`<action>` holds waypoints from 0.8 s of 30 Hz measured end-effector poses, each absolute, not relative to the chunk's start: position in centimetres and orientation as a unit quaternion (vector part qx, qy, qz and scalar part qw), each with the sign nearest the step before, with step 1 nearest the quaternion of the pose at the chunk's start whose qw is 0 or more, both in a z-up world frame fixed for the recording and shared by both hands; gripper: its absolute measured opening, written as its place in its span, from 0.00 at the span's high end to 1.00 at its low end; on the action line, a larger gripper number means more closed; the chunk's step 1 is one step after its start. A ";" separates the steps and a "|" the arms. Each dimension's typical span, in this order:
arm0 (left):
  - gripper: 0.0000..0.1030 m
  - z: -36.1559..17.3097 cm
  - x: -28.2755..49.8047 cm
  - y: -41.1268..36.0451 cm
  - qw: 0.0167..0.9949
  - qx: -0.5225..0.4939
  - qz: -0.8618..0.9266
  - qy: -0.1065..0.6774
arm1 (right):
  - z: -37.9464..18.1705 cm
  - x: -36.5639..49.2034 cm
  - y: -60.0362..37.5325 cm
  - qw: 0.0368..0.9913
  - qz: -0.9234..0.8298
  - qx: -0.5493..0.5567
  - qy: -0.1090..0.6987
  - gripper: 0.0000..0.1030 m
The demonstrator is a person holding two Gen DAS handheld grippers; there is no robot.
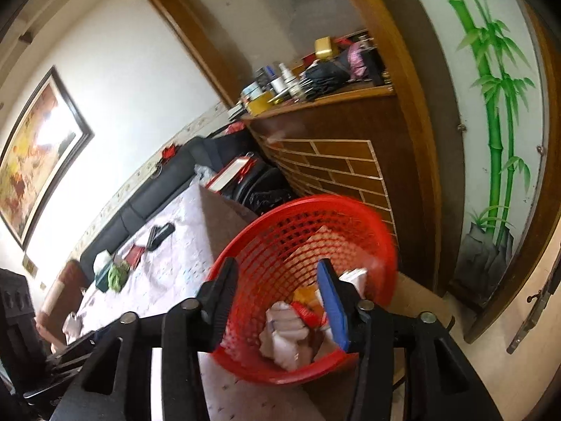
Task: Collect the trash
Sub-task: 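Carry the blue box and paper bag over the red wastebasket and open both grippers, then move both open grippers back over the table toward the snack wrappers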
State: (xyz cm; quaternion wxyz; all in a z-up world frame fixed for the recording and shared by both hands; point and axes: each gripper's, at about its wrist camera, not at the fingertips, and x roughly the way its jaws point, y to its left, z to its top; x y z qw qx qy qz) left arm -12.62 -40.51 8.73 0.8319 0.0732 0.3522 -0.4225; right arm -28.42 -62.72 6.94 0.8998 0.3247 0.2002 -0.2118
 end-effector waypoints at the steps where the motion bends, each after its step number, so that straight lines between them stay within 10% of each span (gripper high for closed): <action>1: 0.39 8.9 -12.4 -39.2 0.838 0.071 -0.412 0.351 | 7.0 -28.1 -62.1 0.902 -0.207 0.321 0.204 0.48; 24: 0.28 3.8 -2.8 -7.5 0.889 -0.078 -0.138 0.429 | 7.2 -18.7 -43.4 0.932 -0.037 0.212 0.291 0.43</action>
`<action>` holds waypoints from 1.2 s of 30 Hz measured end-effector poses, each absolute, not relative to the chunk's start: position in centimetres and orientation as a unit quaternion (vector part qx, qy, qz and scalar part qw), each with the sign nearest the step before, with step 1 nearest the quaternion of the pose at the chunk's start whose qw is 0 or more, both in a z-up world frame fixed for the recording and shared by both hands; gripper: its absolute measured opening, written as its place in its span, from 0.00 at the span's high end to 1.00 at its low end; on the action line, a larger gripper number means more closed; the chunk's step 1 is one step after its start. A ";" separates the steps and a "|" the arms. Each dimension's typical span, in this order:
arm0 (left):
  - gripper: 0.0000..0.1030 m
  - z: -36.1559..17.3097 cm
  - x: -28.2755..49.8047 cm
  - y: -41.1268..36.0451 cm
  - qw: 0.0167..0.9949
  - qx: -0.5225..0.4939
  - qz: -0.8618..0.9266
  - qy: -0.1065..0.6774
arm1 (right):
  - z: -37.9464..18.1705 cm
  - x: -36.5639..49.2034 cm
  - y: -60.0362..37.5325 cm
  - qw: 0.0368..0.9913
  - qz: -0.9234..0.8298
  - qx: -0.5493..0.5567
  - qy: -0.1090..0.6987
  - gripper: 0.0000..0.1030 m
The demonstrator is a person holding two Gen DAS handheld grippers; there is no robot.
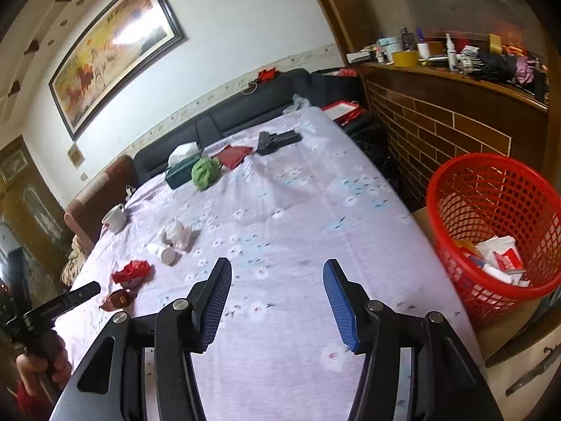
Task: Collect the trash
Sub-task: 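Move both open grippers back over the table toward the snack wrappers, then grasp the orange-red snack packet with the left gripper while the right gripper grasps the red wrapper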
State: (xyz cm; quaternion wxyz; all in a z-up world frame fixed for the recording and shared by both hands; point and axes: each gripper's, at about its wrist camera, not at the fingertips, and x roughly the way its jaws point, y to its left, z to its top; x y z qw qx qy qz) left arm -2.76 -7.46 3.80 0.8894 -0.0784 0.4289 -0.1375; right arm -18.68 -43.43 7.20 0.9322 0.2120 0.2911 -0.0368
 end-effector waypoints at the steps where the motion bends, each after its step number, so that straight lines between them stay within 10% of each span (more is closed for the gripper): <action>1: 0.31 3.4 -2.6 -7.5 0.889 -0.074 -0.135 0.431 | 7.2 -18.4 -43.2 0.932 -0.035 0.211 0.293 0.43; 4: 0.53 2.2 -2.1 -7.8 0.885 -0.064 -0.140 0.439 | 7.2 -17.8 -41.9 0.931 -0.029 0.202 0.302 0.43; 36: 0.55 0.9 -5.4 0.3 0.901 -0.115 -0.132 0.397 | 4.1 2.1 -21.3 0.854 0.114 0.211 0.461 0.30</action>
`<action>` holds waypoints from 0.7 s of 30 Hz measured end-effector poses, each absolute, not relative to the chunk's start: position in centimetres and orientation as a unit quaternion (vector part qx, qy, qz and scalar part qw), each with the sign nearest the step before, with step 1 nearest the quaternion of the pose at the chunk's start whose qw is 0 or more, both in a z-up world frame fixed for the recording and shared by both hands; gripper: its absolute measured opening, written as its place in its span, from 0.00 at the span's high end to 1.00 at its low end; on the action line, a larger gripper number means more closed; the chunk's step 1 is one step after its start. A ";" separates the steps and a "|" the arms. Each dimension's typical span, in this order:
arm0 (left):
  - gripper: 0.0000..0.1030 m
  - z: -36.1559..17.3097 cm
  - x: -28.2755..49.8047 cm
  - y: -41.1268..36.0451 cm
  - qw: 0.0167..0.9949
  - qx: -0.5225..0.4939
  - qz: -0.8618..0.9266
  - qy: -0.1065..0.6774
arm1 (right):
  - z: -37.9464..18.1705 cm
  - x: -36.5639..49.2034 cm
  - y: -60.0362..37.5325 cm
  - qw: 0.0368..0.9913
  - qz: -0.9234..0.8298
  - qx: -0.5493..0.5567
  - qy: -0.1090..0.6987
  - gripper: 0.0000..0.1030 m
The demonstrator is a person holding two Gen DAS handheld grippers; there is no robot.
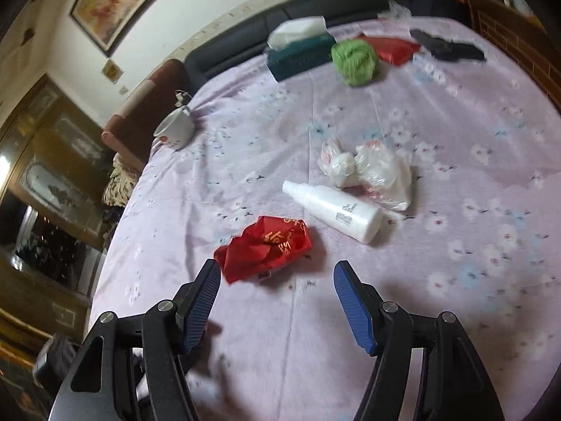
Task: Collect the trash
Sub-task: 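Grasp the orange-red snack packet with the left gripper while the right gripper grasps the red wrapper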
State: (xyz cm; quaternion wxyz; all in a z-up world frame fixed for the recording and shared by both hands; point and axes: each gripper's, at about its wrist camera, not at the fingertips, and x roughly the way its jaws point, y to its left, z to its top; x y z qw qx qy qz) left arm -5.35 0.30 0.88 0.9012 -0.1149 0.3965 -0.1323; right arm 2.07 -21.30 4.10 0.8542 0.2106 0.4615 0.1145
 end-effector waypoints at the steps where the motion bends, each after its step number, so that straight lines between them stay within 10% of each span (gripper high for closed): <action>1: 0.55 0.9 -5.4 0.3 0.902 -0.115 -0.130 0.396 | 3.8 2.6 -21.1 0.852 0.110 0.211 0.465 0.30; 8: 0.55 0.7 -5.1 0.4 0.897 -0.118 -0.134 0.405 | 2.1 5.7 -17.9 0.846 0.102 0.183 0.490 0.30; 10: 0.55 0.6 -5.1 0.6 0.896 -0.122 -0.132 0.405 | 1.7 5.9 -17.1 0.846 0.105 0.174 0.493 0.40; 12: 0.55 0.7 -5.1 0.5 0.896 -0.122 -0.132 0.405 | 1.2 5.9 -16.2 0.846 0.117 0.163 0.494 0.70; 21: 0.58 1.1 -5.9 0.3 0.906 -0.115 -0.141 0.382 | 3.8 1.5 -18.2 0.875 0.139 0.164 0.434 0.81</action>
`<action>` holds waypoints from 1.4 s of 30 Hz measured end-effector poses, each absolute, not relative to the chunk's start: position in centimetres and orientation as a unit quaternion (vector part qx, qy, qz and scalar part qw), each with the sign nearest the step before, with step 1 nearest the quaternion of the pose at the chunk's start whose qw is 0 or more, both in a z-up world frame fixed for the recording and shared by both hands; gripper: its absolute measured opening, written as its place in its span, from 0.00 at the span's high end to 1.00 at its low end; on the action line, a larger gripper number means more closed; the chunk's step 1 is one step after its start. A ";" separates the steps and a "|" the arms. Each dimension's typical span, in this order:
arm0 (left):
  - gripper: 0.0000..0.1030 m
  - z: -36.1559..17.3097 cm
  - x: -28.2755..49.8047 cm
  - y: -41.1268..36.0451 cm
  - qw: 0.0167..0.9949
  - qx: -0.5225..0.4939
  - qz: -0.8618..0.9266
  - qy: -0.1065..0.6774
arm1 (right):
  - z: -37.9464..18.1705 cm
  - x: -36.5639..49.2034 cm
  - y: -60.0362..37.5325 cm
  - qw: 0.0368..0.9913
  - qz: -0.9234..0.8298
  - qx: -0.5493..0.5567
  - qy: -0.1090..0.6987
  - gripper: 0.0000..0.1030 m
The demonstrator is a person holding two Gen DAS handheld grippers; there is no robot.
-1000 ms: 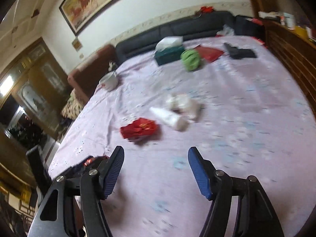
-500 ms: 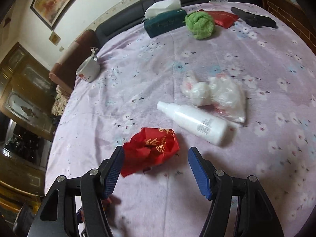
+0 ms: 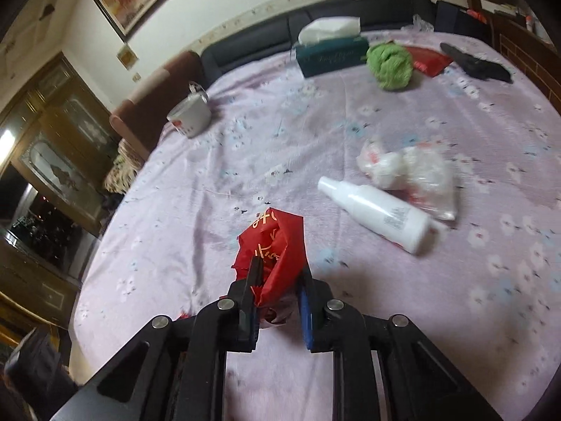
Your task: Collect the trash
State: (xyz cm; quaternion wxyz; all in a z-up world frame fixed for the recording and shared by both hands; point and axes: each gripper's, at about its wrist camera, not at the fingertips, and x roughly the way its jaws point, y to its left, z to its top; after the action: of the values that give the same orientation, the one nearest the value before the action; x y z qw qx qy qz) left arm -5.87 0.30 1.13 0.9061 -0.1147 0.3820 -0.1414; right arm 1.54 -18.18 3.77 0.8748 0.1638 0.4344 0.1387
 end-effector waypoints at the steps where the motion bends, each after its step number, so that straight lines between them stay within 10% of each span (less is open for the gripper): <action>1: 0.58 1.3 -6.1 0.3 0.909 -0.112 -0.140 0.375 | 4.0 0.8 -18.6 0.877 0.141 0.166 0.428 0.81; 42: 0.61 4.7 -11.4 -9.8 0.935 0.023 -0.130 0.328 | 5.1 -13.2 -29.1 0.912 0.102 0.173 0.358 0.81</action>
State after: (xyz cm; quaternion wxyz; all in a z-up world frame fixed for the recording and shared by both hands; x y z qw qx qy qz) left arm -11.38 -9.78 4.75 0.9354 0.0228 0.3280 -0.1303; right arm -13.24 -29.08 5.14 0.9119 0.1731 0.3578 0.1018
